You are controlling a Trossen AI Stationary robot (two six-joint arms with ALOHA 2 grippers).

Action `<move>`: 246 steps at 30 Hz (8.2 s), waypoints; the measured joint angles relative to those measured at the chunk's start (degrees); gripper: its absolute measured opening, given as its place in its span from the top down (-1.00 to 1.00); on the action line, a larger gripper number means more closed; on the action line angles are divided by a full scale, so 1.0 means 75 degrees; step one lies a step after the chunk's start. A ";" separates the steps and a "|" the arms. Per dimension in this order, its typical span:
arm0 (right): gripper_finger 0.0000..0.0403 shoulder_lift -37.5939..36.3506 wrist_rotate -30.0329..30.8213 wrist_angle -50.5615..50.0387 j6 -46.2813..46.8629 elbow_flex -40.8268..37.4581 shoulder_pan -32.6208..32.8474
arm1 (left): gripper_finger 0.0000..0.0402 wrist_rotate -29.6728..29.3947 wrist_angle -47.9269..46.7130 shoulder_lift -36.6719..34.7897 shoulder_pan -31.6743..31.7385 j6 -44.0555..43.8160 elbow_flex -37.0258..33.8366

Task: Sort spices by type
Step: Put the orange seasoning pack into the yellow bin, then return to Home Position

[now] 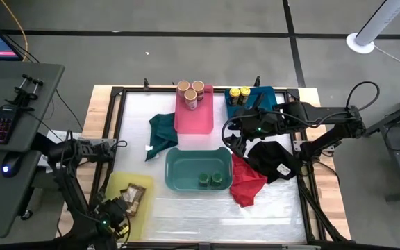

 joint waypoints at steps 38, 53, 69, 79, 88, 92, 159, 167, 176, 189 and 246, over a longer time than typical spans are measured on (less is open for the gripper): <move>0.94 -0.0765 -0.1657 0.1832 0.1827 -0.4027 0.0160 | 1.00 -0.4445 1.0205 -0.9879 0.7065 1.2800 -0.5713; 0.99 -0.0807 -0.1512 0.3072 0.3441 -0.4331 0.0210 | 1.00 0.2351 1.1533 -0.9962 1.1962 1.2308 -0.7440; 1.00 -0.0807 -0.1836 0.2567 0.1999 -0.4357 -0.0390 | 1.00 -0.2220 1.3063 -1.0809 0.8746 1.1372 -0.8525; 1.00 -0.0804 -0.2652 0.2634 0.1433 -0.4357 -0.0723 | 1.00 -0.1770 1.2438 -1.0971 0.8593 1.2071 -0.9004; 1.00 -0.0804 -0.2546 0.2914 0.1786 -0.4357 -0.0232 | 1.00 -0.1002 1.1565 -1.1762 0.9112 1.1712 -0.9543; 1.00 -0.0804 -0.2231 0.2930 0.2050 -0.4357 0.0031 | 1.00 -0.0875 1.1513 -1.2147 0.9116 1.1210 -1.0054; 0.99 -1.1086 -0.1362 0.8250 -0.0633 -1.2597 -0.0861 | 1.00 0.0429 1.0894 -1.4149 0.9062 1.1587 -1.0007; 1.00 -1.1092 -0.1342 0.8497 -0.0631 -1.2657 -0.0703 | 1.00 0.0420 1.0757 -1.4139 0.9024 1.1584 -1.0048; 1.00 -1.1039 -0.1333 0.7856 -0.0632 -1.2657 -0.0691 | 1.00 0.0420 1.0709 -1.4142 0.8815 1.1586 -1.0048; 1.00 -1.1039 -0.1348 0.7874 -0.0632 -1.2660 -0.0691 | 1.00 0.0431 1.0640 -1.4116 0.8728 1.1587 -1.0048; 1.00 -1.1034 -0.1351 0.7877 -0.0632 -1.2668 -0.0694 | 1.00 0.0423 1.0646 -1.4116 0.8734 1.1587 -1.0048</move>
